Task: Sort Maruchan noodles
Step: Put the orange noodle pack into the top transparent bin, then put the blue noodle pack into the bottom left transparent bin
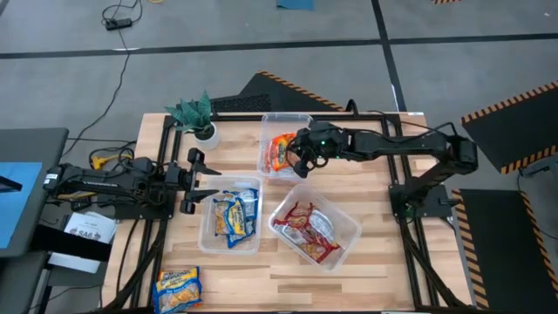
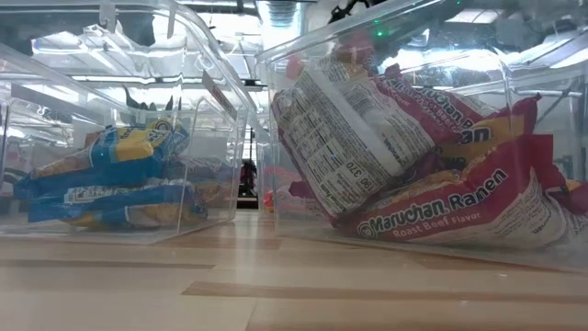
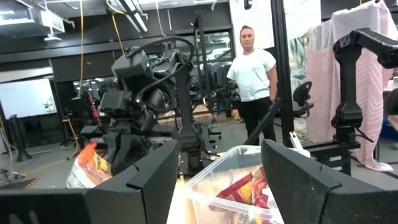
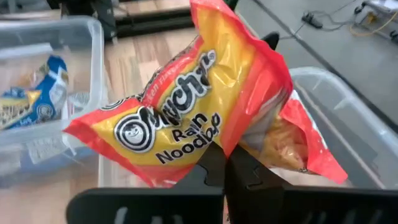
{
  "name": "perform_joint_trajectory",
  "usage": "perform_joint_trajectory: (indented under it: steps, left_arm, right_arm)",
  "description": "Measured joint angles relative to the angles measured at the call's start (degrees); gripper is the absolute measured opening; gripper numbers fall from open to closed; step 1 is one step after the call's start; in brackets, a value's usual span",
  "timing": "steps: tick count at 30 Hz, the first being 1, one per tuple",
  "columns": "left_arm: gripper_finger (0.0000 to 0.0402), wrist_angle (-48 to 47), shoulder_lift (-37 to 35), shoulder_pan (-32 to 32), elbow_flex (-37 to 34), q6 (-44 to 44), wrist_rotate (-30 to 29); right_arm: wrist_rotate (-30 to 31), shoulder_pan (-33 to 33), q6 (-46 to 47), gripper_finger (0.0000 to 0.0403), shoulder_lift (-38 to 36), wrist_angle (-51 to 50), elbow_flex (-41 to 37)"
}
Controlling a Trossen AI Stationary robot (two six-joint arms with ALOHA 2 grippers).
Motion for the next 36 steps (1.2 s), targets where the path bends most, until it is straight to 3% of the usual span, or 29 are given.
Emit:
perform_joint_trajectory:
  steps: [9,18,22,29,36]
  left_arm:
    - [0.0219,-0.3,0.0,0.0,0.0,0.0,0.0]
    - [0.0219,-0.6,0.0,0.0,0.0,0.0,-0.2]
    - [0.0219,-1.3,0.0,0.0,0.0,0.0,-0.2]
    - [0.0219,-1.3,0.0,0.0,0.0,1.0,-1.6]
    - [0.0219,-1.4,0.0,0.0,0.0,0.5,-1.7]
  right_arm:
    - [1.3,0.0,1.8,0.0067,-1.4,-0.6,0.0]
    - [3.0,-0.4,2.3,0.0194,-4.4,-5.5,0.1]
    - [3.9,-0.3,0.9,0.0232,-7.7,-15.3,-0.1]
    - [4.1,1.3,1.3,0.0239,-18.0,-14.0,-10.9]
    - [3.9,6.4,3.0,0.0227,-28.9,4.8,-26.6]
